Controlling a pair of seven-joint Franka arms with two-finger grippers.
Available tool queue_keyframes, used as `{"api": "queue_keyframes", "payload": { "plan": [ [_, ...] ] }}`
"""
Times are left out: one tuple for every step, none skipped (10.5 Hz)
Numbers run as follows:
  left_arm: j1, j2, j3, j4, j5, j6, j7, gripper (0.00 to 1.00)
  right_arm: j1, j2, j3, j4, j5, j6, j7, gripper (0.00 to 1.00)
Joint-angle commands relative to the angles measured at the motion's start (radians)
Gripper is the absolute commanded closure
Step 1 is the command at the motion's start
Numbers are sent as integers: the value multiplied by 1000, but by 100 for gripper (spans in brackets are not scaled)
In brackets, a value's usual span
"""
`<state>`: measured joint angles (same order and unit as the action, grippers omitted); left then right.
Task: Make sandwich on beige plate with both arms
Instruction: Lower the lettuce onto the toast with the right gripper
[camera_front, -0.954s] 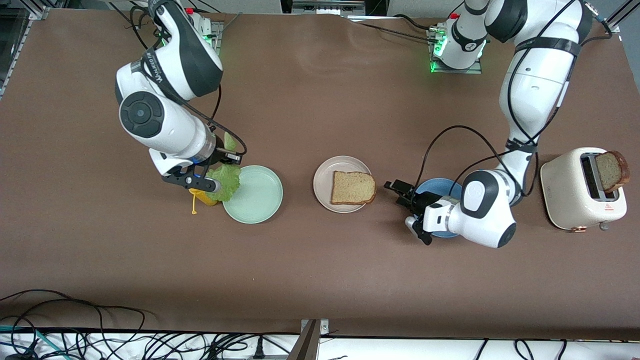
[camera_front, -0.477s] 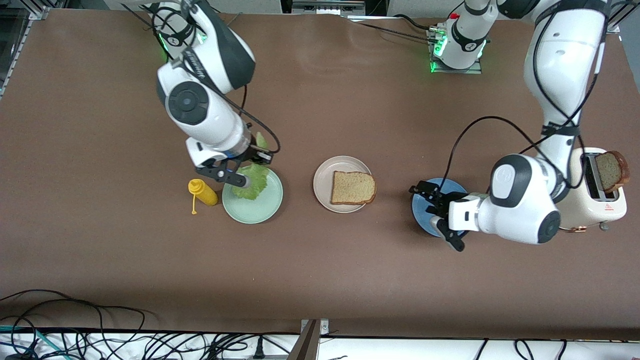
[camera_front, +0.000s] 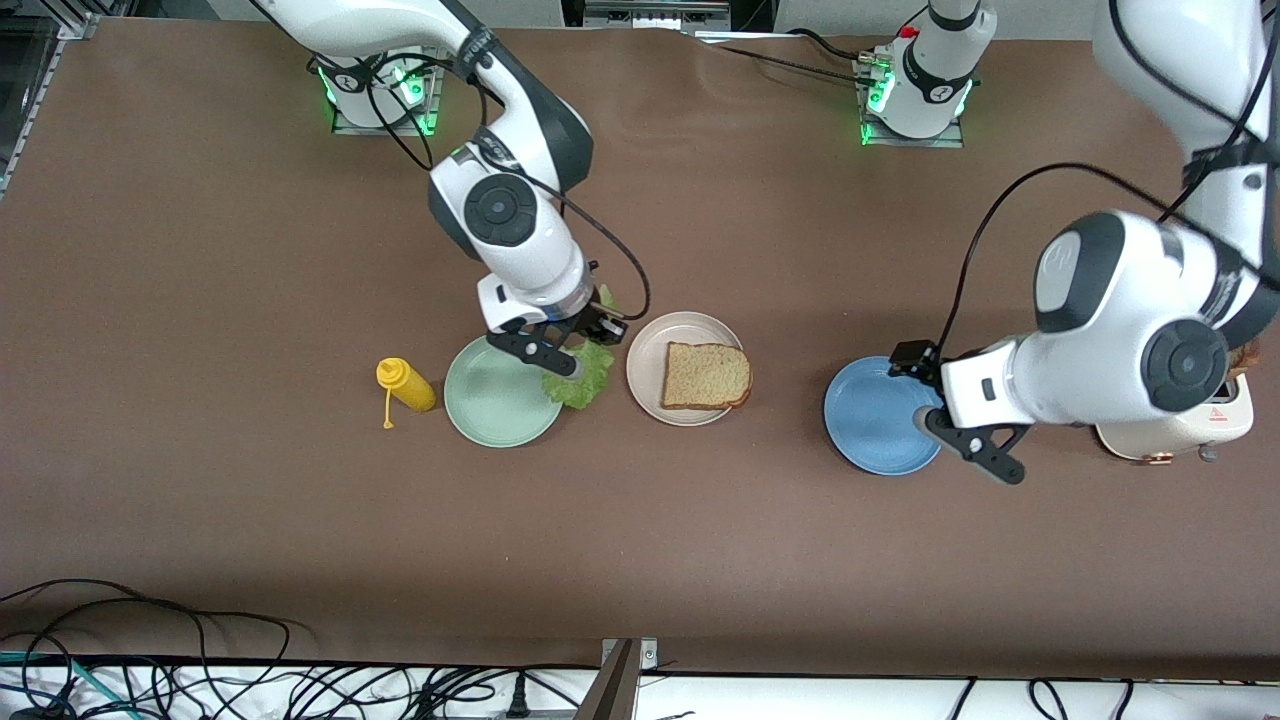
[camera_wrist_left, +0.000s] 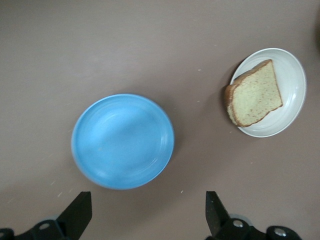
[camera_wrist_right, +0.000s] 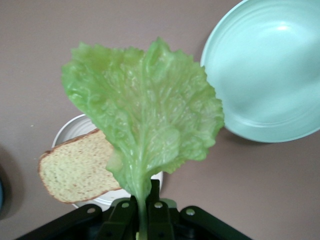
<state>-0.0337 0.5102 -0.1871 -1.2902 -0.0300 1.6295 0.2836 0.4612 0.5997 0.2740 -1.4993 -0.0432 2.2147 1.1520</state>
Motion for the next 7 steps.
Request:
{"api": "queue_keyframes", "payload": {
  "plan": [
    [-8,-131,-5,-34,99,-26,-212,0,50,118,-6,134,-79,36,130,100],
    [-14,-184,3,-52,99,-30,-257,0,77,153,-7,172,-87,49,153,100],
    [-18,-226,12,-69,101,-30,-265,0,97,187,-9,204,-89,65,179,100],
    [-14,-296,20,-125,98,-27,-267,0,129,211,-28,227,-96,89,202,100],
    [-5,-365,23,-199,91,-22,-267,0,158,238,-48,243,-98,117,206,100],
    [-3,-421,52,-272,87,-22,-259,0,183,267,-53,267,-99,135,207,100],
    [-2,-468,55,-326,84,-19,-268,0,191,297,-56,296,-98,151,206,100]
  ]
}}
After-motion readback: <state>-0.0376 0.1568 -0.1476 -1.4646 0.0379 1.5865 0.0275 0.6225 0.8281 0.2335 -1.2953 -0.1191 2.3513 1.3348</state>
